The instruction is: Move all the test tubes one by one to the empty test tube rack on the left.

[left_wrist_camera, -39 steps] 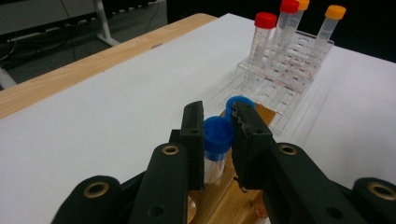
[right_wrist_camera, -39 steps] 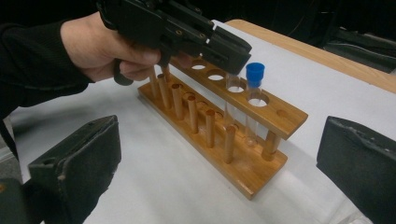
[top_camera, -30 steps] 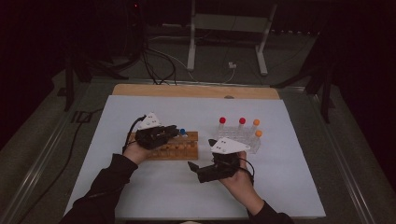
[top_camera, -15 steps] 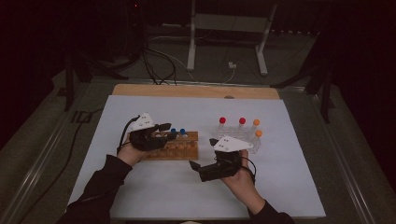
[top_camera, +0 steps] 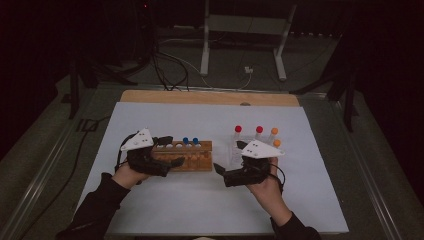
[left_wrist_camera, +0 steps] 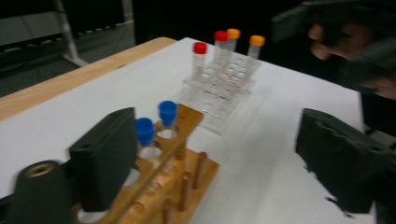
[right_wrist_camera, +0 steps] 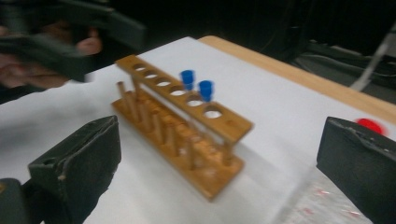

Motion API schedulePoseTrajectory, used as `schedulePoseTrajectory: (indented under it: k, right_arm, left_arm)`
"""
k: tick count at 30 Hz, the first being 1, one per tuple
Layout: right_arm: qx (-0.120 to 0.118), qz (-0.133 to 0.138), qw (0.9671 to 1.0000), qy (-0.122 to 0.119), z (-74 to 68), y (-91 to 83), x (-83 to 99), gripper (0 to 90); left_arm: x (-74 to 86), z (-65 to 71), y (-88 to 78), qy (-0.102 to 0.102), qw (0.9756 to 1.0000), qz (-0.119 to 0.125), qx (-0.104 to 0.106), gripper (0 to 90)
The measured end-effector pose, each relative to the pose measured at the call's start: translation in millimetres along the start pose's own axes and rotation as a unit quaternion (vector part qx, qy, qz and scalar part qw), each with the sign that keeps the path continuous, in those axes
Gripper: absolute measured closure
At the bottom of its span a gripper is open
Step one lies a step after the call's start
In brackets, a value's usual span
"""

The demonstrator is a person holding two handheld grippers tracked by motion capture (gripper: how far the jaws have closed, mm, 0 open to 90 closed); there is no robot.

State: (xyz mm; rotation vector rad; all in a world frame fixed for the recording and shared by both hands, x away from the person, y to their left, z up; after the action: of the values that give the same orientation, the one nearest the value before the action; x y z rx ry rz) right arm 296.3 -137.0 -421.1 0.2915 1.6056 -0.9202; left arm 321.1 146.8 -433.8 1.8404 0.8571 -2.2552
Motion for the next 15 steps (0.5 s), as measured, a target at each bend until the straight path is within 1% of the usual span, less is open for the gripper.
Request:
schedulePoseTrajectory:
  k: [1, 2, 4, 5, 6, 7, 8, 9, 13, 15]
  right_arm:
    - [0.005, 0.002, 1.0, 0.0, 2.7, -2.5, -0.8, 0.0]
    - [0.011, 0.007, 0.9999, 0.0, 5.7, -5.1, -1.6, 0.0]
    - [0.021, 0.007, 0.9998, -0.002, 10.9, -10.2, -2.7, 0.0]
    - [0.032, 0.01, 0.9995, -0.001, 14.5, -13.7, -3.0, 0.0]
    - [0.036, 0.011, 0.9993, 0.001, 17.0, -15.7, -3.1, 0.0]
    - [0.039, 0.009, 0.9992, 0.002, 20.3, -18.0, -2.9, 0.0]
    - [0.05, 0.009, 0.9987, 0.002, 23.4, -20.6, -2.4, 0.0]
    - [0.056, 0.009, 0.9984, 0.002, 26.8, -23.2, -1.7, 0.0]
    - [0.076, 0.011, 0.9969, 0.013, 39.5, -32.9, 2.2, 0.0]
    - [0.088, 0.01, 0.996, 0.016, 46.6, -37.4, 4.6, 0.0]
  left_arm:
    - [0.6, 0.7, -1.7, -0.001, 1.0, 0.002, 0.001, 9.1]
    - [1.4, 1.3, -3.6, -0.001, 1.0, 0.002, 0.007, 7.9]
    - [3.3, 2.2, -6.5, -0.007, 0.9999, 0.003, 0.008, 4.1]
    - [4.1, 2.7, -7.1, -0.007, 0.9999, 0.003, 0.009, 3.8]
    - [5.3, 3.2, -8.0, -0.007, 0.9999, 0.003, 0.009, 2.8]
    - [6.6, 3.5, -8.8, -0.008, 0.9999, 0.004, 0.01, 2.4]
    - [8.0, 3.8, -9.7, -0.007, 0.9999, 0.004, 0.012, 2.3]
    - [9.3, 4.3, -10.6, -0.004, 0.9999, 0.005, 0.01, 1.9]
    - [12.3, 6.4, -12.6, 0.002, 0.9999, 0.002, 0.013, 1.5]
    - [13.2, 6.8, -13.6, -0.001, 0.9999, 0.006, 0.014, 1.0]
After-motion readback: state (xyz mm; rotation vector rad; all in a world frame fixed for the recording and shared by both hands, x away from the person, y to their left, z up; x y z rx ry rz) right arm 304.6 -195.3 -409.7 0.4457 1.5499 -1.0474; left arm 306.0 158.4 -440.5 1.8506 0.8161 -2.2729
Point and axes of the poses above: each handheld gripper's, and its own axes: y roughly forward along the jaws, x roughly out of its underside, z roughly to its right, the point moved 3 cm from there along y, roughly forward along the jaws, and after that the axes turned 1 degree about -y, right-handed, at the moved point
